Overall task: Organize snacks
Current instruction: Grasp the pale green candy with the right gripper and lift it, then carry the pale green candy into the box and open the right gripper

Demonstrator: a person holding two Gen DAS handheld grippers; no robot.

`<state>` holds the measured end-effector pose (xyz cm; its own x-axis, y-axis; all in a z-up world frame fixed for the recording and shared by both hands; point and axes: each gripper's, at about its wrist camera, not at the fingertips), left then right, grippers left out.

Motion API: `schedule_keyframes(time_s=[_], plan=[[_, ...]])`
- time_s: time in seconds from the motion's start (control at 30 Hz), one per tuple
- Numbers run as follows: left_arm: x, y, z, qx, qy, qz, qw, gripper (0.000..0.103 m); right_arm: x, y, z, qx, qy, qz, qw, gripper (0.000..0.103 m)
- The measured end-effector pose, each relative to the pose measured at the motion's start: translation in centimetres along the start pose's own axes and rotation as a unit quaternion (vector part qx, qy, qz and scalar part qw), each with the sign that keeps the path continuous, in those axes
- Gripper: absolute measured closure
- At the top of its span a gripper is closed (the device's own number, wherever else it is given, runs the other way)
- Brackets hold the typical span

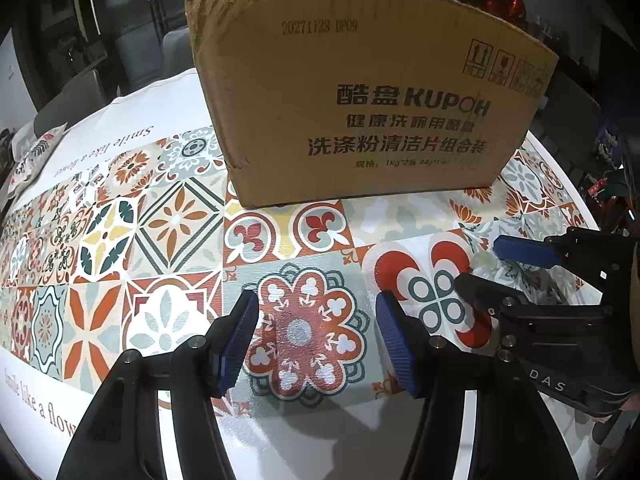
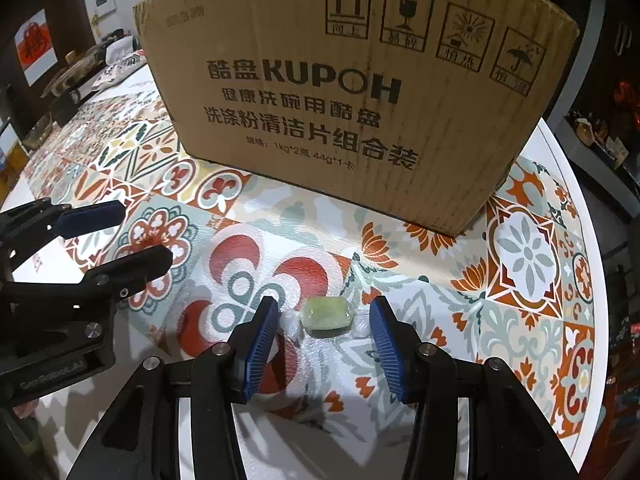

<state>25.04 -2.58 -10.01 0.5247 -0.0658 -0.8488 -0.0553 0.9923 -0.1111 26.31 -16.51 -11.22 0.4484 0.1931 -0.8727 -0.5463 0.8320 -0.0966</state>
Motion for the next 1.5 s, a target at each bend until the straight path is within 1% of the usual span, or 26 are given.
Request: schedule_keyframes(time_s=[0.17, 0.27, 0.3, 0.33, 0.53, 0.73, 0.83, 1.03, 1.2, 1.37, 1.5], plan=[[0.2, -0.1, 0.1, -0.001, 0.0, 0.0, 1.0, 0.043, 0.0, 0.1, -0.3, -0.003, -0.006, -0.007, 1.0, 0.055], [0.3, -0.2, 0.1, 0.001, 0.0, 0.001, 1.0, 0.043, -0.1, 0.1, -0.4, -0.002, -0.011, -0.018, 1.0, 0.067], [0.3, -0.3, 0.1, 0.001, -0.001, 0.001, 1.0, 0.043, -0.2, 0.1, -0.5, 0.0, -0.013, -0.018, 1.0, 0.074], [0.3, -0.3, 0.1, 0.001, -0.001, 0.001, 1.0, 0.043, -0.3, -0.1, -0.5, 0.001, -0.013, -0.017, 1.0, 0.075], [-0.5, -0.6, 0.0, 0.004, -0.008, -0.001, 1.0, 0.043, -1.0, -0.5, -0.8, 0.018, -0.024, -0.015, 0.999, 0.076], [-2.4, -0.7, 0.0, 0.009, -0.026, -0.004, 0.9996, 0.043, -2.9, -0.5, -1.1, 0.029, -0.043, -0.013, 0.999, 0.076], [-3.6, -0.8, 0.0, 0.012, -0.038, -0.007, 0.9992, 0.043, -4.0, -0.5, -1.0, 0.037, -0.054, -0.01, 0.998, 0.076], [-6.6, -1.1, 0.4, 0.012, -0.069, -0.019, 0.9974, 0.043, -6.8, -0.1, -0.6, 0.045, -0.085, -0.016, 0.995, 0.076], [-8.6, -1.3, 1.0, 0.018, -0.09, -0.015, 0.9957, 0.043, -9.3, 0.2, -0.1, 0.047, -0.111, -0.023, 0.992, 0.076], [-10.7, -1.5, 1.9, 0.025, -0.112, -0.02, 0.9932, 0.043, -11.4, 0.3, 0.6, 0.051, -0.134, -0.031, 0.989, 0.076], [-12.1, -1.5, 2.8, 0.029, -0.129, -0.018, 0.9911, 0.039, -12.9, 0.3, 1.4, 0.051, -0.152, -0.036, 0.986, 0.076]])
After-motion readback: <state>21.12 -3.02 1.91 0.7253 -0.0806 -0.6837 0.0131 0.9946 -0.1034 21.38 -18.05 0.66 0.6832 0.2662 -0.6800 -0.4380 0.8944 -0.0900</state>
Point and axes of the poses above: each gripper's, at about its wrist camera, not at the fingertips, and x roughly the way its jaws point, y to its left, z to its top, and after that the axes turned 11 degrees about -x, right-handed
